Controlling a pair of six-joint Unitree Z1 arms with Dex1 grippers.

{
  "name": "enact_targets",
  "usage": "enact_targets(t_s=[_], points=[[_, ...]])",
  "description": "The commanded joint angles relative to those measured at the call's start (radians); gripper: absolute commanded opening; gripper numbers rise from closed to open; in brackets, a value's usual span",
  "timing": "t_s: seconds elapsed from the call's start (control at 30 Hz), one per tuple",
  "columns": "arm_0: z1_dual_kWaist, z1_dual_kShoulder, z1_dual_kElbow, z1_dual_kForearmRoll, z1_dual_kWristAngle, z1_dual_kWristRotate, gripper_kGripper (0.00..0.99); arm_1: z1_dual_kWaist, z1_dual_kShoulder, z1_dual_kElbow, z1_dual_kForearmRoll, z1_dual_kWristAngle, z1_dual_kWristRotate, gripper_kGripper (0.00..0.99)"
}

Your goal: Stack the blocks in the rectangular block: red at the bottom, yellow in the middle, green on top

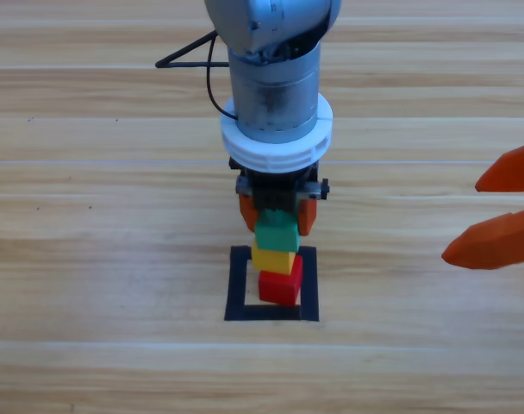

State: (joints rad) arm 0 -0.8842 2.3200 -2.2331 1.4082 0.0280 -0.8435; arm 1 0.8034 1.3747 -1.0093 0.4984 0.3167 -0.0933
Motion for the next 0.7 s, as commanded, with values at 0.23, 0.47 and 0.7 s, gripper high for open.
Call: enact_targets(t_s=[0.23, 0.47, 0.7], points=[[-0.016, 0.065, 0.018, 0.009, 0.015, 0.017, 0.709, -0.021, 0.026, 0.032, -0.017, 0.019, -0.008, 0.986], [-0.016, 0.041, 0.024, 0.009, 0.015, 0.012, 0.99, -0.023, 0.026, 0.032, -0.017, 0.022, -0.008, 0.986], [-0.016, 0.012, 0.036, 0.009, 0.016, 0.003, 0.99, -0.021, 0.026, 0.034, -0.017, 0.022, -0.009, 0.986]])
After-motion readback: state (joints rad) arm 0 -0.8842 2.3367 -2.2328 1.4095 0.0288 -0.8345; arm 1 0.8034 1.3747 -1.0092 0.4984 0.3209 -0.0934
